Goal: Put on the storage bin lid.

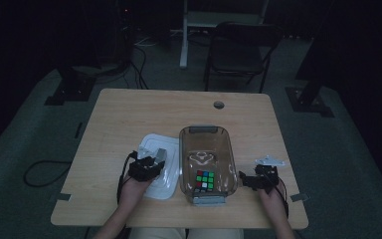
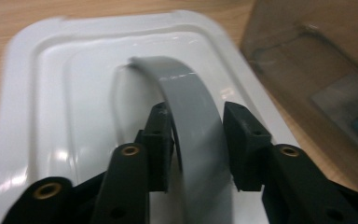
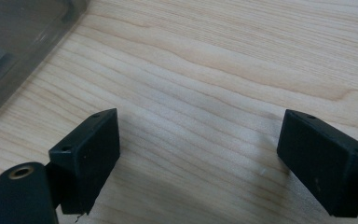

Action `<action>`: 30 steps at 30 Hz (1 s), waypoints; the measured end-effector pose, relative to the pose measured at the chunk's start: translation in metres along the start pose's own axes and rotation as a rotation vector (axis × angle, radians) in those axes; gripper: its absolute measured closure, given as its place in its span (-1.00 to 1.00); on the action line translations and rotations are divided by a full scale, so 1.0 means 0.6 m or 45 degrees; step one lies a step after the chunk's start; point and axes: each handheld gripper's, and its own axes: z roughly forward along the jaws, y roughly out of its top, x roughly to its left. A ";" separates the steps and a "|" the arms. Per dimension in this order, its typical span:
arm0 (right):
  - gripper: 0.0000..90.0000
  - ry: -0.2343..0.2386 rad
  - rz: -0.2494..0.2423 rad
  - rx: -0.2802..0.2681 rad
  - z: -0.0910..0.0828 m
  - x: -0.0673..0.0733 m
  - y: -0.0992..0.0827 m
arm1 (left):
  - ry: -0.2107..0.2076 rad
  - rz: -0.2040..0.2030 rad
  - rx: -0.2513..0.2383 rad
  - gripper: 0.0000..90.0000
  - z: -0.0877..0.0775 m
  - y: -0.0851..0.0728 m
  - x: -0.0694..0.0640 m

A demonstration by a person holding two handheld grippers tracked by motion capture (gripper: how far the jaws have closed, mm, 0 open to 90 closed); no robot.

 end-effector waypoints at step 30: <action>-0.73 0.161 -0.070 -0.076 -0.007 0.045 0.006 | -0.100 -0.096 -0.116 0.55 -0.091 0.035 0.050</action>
